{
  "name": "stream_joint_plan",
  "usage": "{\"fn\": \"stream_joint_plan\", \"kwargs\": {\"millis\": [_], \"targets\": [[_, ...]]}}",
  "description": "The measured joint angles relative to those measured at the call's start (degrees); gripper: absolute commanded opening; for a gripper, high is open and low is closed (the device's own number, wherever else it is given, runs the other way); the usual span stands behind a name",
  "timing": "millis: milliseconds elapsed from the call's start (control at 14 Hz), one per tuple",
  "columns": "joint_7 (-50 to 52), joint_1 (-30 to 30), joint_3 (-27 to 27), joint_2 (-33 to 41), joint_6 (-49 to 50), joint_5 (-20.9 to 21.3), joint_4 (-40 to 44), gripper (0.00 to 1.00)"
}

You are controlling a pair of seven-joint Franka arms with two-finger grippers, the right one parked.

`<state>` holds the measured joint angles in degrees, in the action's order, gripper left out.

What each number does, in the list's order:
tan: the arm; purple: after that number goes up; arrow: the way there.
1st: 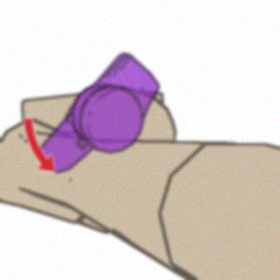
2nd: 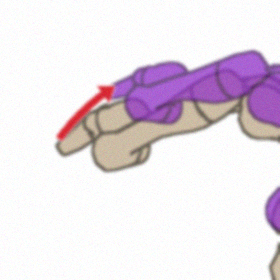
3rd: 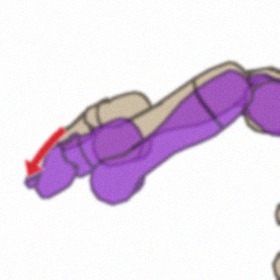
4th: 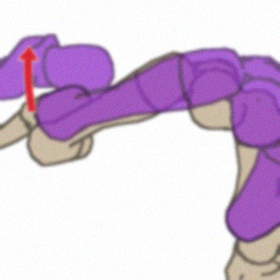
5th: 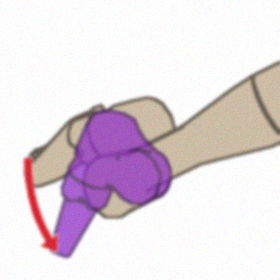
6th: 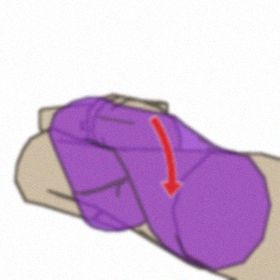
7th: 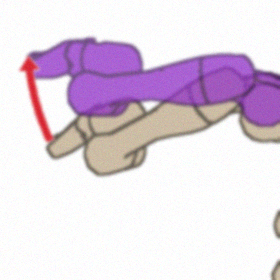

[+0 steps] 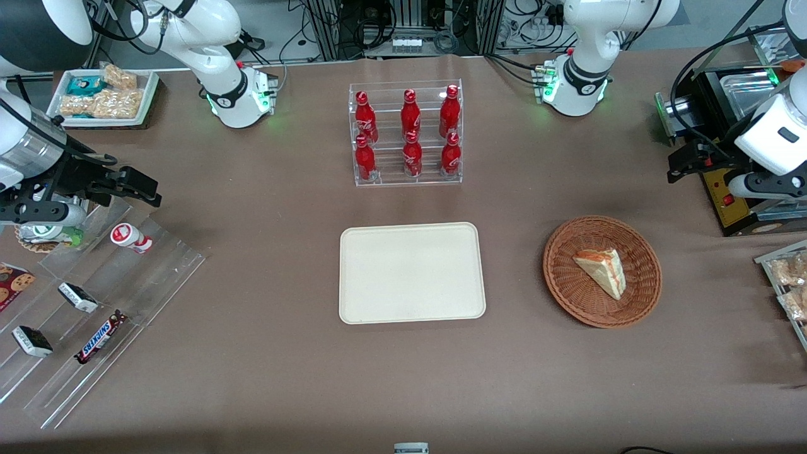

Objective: Place sandwich from basket to tray

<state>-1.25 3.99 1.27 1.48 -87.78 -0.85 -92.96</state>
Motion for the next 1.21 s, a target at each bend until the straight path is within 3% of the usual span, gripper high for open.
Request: {"fn": "stream_joint_plan", "kwargs": {"millis": [1214], "targets": [[0.34, -0.03, 0.04, -1.32, 0.99, -0.04, -2.05, 1.0]]}}
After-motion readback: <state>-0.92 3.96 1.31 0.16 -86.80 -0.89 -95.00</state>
